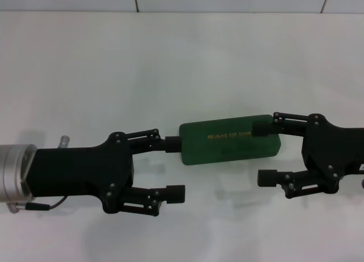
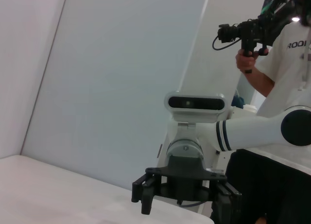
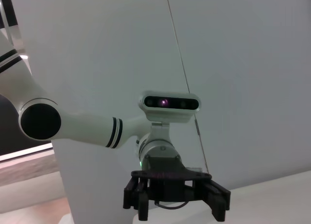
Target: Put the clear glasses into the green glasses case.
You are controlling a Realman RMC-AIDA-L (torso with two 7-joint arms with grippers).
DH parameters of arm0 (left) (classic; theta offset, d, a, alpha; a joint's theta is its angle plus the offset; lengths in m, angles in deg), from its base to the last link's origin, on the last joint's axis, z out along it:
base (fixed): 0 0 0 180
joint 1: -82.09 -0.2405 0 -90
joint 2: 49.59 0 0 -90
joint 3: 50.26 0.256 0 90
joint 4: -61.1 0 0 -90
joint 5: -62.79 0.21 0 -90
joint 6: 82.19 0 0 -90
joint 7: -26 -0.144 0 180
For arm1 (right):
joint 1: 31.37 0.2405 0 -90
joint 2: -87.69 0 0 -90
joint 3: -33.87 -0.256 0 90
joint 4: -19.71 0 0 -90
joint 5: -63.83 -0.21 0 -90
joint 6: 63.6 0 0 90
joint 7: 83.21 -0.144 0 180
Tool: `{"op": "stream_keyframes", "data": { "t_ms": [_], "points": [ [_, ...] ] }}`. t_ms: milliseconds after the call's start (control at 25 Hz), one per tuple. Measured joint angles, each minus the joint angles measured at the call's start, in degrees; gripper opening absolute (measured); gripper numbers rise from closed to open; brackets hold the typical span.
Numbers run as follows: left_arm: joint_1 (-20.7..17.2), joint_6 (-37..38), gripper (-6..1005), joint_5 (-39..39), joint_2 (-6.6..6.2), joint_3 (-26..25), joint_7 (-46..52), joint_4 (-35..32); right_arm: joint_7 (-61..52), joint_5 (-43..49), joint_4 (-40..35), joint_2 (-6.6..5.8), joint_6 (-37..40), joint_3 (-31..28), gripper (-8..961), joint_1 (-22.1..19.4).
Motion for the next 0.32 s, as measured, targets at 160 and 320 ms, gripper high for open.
{"op": "stream_keyframes", "data": {
  "t_ms": [160,320],
  "points": [
    [-0.07,-0.4,881,0.0,0.0,0.0,0.18,0.0,0.13,-0.03,0.69,0.01,-0.02,0.03,867,0.31],
    [-0.27,-0.72,881,0.0,-0.02,0.0,0.3,0.0,0.18,-0.03,0.7,0.01,-0.02,0.07,867,0.32]
  ]
}}
